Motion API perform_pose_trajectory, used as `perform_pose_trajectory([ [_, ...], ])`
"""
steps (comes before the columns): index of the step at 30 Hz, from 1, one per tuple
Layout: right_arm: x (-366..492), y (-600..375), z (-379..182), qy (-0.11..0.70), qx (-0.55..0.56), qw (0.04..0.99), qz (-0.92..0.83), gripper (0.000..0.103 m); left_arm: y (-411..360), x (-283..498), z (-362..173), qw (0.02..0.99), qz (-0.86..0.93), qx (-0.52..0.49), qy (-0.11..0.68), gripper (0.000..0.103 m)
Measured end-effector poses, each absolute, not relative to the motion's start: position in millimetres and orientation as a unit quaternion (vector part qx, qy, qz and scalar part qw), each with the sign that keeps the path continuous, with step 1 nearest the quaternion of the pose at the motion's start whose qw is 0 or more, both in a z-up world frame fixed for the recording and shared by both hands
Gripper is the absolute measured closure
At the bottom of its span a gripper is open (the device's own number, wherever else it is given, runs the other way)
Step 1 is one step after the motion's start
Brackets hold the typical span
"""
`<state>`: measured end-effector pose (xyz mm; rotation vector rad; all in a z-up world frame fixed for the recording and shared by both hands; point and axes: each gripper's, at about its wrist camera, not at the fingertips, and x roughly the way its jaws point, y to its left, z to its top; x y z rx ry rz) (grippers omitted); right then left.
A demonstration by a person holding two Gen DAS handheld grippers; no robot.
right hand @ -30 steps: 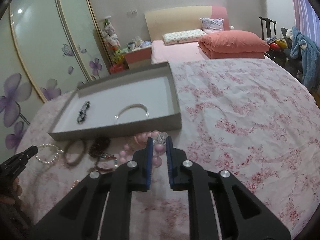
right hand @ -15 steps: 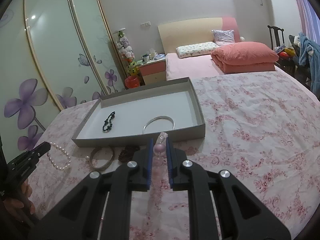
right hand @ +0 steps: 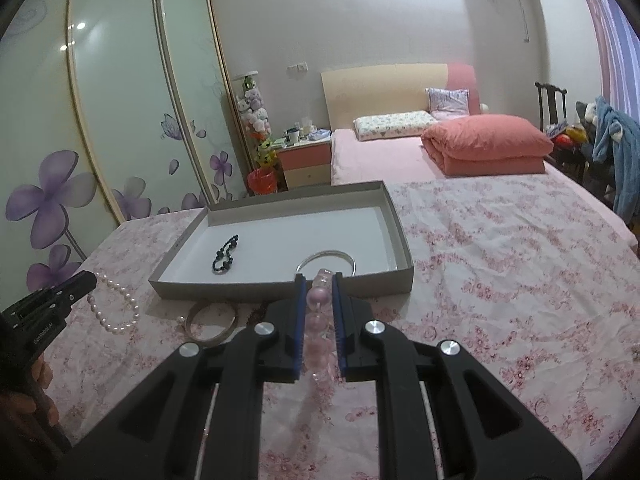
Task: Organize jewelry
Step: 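Close the right tool on the pink bead bracelet while the left tool grips the white pearl bracelet, then carry both bracelets into the grey tray and open both tools to release them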
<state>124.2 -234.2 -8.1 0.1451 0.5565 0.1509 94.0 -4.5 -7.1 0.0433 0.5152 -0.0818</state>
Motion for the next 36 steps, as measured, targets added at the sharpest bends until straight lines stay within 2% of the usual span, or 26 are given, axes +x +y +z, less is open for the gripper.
perform_pose_trajectory([
  [22,117,-228,-3,0.258,0.064,0.961,0.075,0.090,-10,91,-7,0.967,-0.039,0.027,0.252,0.093],
  [36,139,-217,36,0.191,0.050,0.978,0.068,0.090,-26,126,18,0.973,-0.037,0.023,0.229,0.093],
])
